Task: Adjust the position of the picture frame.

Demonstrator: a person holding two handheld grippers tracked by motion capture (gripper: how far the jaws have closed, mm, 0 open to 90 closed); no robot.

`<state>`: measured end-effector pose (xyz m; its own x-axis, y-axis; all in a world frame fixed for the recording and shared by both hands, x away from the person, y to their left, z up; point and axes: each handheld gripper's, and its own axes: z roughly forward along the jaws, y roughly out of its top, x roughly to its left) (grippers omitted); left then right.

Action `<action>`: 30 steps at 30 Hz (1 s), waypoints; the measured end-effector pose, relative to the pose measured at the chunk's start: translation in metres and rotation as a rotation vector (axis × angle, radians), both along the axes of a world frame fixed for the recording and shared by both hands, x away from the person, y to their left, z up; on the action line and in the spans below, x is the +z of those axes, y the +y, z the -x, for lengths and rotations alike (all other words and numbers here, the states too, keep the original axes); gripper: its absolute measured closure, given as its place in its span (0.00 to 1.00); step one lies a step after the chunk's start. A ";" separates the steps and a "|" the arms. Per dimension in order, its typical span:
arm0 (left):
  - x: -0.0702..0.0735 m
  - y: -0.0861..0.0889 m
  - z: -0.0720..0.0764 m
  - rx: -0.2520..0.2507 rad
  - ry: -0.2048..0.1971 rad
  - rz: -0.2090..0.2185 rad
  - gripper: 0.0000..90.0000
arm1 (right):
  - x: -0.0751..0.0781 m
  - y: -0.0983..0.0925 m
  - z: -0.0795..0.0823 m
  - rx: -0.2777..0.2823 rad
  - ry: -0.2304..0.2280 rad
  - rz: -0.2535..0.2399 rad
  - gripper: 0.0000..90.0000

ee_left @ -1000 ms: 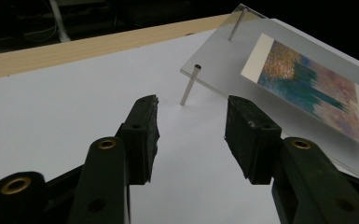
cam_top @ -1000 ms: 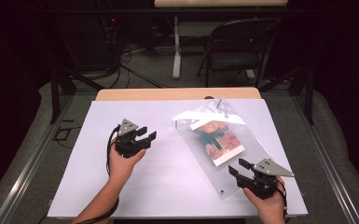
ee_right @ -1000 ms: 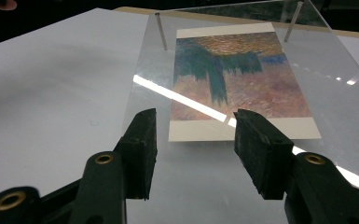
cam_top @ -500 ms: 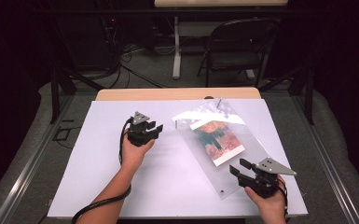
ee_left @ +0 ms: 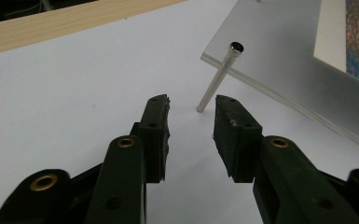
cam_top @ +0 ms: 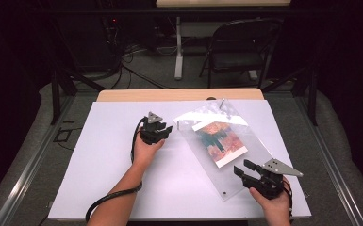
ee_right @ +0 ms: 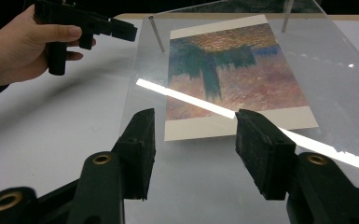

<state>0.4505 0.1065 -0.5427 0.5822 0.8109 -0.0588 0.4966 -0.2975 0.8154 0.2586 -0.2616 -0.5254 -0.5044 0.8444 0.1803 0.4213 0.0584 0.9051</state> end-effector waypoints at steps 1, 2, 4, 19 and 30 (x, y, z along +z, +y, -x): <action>-0.001 -0.002 -0.001 -0.004 0.002 -0.003 0.73 | 0.000 0.000 0.000 0.000 -0.002 -0.002 0.52; -0.002 -0.003 -0.002 -0.007 0.005 -0.005 0.73 | 0.000 -0.001 0.000 -0.001 -0.004 -0.005 0.52; -0.003 -0.006 -0.004 -0.021 0.008 -0.017 0.73 | 0.000 -0.002 0.000 -0.002 0.000 -0.011 0.52; -0.012 -0.020 -0.016 -0.040 0.034 -0.042 0.77 | 0.000 -0.006 -0.001 -0.012 0.015 -0.033 0.52; -0.015 -0.027 -0.023 -0.052 0.016 -0.046 0.82 | -0.001 -0.008 -0.002 -0.017 0.020 -0.047 0.52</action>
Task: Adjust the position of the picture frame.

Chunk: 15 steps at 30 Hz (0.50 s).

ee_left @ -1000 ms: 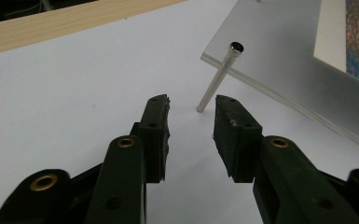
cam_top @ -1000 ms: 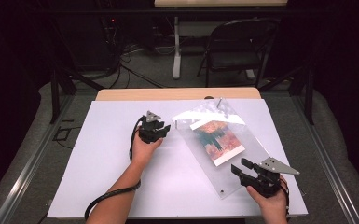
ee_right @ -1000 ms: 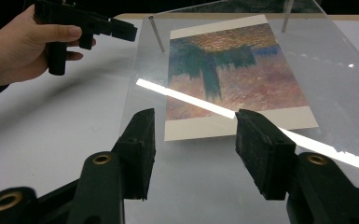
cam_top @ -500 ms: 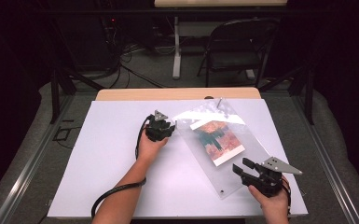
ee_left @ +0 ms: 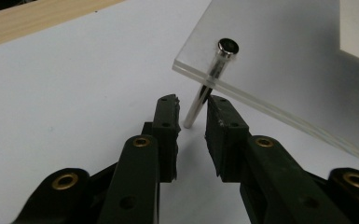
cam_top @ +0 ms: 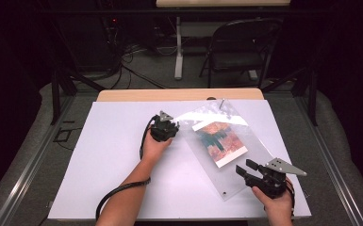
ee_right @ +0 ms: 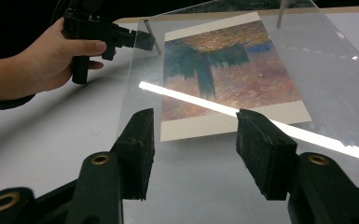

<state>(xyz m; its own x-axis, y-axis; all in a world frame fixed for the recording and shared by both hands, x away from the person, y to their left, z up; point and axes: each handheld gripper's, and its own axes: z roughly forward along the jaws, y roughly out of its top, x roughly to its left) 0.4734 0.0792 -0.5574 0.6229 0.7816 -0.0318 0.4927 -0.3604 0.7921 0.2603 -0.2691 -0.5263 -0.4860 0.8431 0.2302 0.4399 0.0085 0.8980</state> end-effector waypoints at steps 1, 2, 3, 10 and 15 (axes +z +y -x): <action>0.000 0.000 -0.001 -0.005 -0.002 -0.003 0.82 | 0.000 0.000 0.000 0.000 0.001 -0.001 0.52; 0.000 -0.001 -0.001 -0.009 -0.001 -0.001 0.83 | 0.000 -0.001 0.000 0.001 0.003 0.001 0.52; 0.000 -0.002 -0.002 -0.012 -0.005 -0.007 0.84 | 0.000 -0.001 0.000 0.002 0.006 0.000 0.52; 0.000 -0.004 -0.005 -0.029 -0.004 -0.009 0.87 | 0.000 -0.002 0.000 -0.001 0.009 -0.014 0.52; -0.001 -0.007 -0.007 -0.036 -0.006 -0.017 0.89 | -0.001 -0.003 -0.001 -0.002 0.009 -0.018 0.52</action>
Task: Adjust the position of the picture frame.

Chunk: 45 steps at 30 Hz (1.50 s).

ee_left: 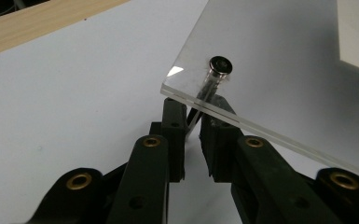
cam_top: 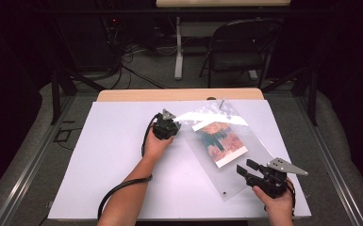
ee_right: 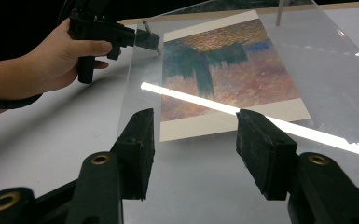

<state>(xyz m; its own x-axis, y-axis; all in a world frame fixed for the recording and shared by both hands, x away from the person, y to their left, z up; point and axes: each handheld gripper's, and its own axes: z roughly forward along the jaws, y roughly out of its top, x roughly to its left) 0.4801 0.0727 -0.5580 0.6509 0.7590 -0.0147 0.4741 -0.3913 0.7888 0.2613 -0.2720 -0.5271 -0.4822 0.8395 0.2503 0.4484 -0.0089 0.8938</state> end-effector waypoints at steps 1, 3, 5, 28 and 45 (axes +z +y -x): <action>-0.001 0.000 0.000 0.000 -0.002 0.004 0.90 | 0.000 0.000 0.000 0.000 0.001 0.001 0.52; -0.001 0.000 0.000 0.003 0.002 0.004 0.91 | -0.001 0.000 0.000 -0.001 0.005 -0.003 0.52; -0.001 -0.001 0.000 0.002 0.001 0.000 0.91 | -0.001 0.000 0.000 0.001 0.011 -0.003 0.52; 0.005 0.019 0.043 -0.060 -0.022 -0.038 0.93 | -0.002 0.000 -0.001 0.009 0.017 -0.021 0.51; 0.003 0.041 0.106 -0.123 -0.017 -0.032 0.92 | -0.002 0.007 0.000 0.022 0.024 -0.016 0.51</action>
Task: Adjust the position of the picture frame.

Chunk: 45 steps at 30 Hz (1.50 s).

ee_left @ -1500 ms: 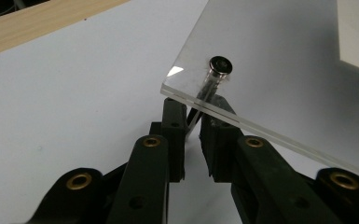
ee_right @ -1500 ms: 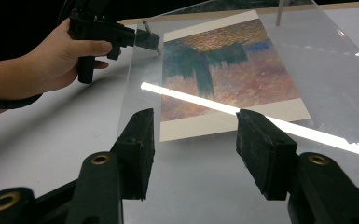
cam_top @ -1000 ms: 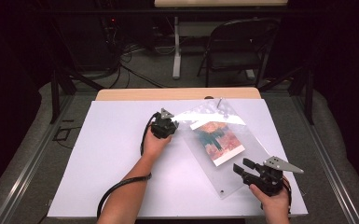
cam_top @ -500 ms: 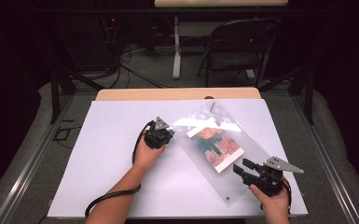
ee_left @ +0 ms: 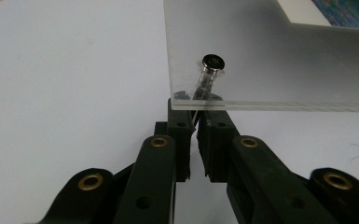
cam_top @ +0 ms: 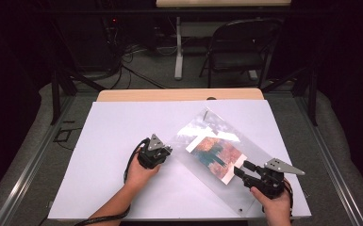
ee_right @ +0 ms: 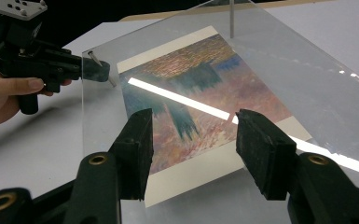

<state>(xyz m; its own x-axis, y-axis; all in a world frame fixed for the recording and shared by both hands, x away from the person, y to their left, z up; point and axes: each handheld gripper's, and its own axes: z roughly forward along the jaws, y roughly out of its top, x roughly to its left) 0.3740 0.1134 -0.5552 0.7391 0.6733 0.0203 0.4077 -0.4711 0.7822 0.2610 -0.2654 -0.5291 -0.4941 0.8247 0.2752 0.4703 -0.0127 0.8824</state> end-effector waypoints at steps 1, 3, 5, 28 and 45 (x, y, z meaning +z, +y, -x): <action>-0.001 0.000 -0.001 0.000 0.004 0.011 0.92 | 0.000 0.001 0.000 0.002 0.000 0.003 0.51; -0.002 0.001 -0.003 -0.004 0.007 0.027 0.91 | 0.000 0.003 0.001 0.010 -0.002 0.004 0.51; -0.004 0.001 -0.005 -0.004 0.014 0.036 0.88 | 0.001 0.006 0.001 0.022 -0.012 0.014 0.52; 0.002 -0.005 -0.009 0.003 0.033 0.048 0.91 | 0.002 0.077 0.015 0.355 0.073 0.132 1.00; 0.020 0.008 0.003 -0.014 0.009 0.072 0.92 | -0.006 0.095 0.014 0.389 0.215 0.222 1.00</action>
<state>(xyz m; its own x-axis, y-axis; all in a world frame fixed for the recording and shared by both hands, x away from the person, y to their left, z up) 0.3707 0.1214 -0.5349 0.7486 0.6622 -0.0344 0.4086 -0.4197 0.8105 0.2467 -0.1701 -0.5348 -0.7285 0.6404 0.2431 0.5742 0.3774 0.7265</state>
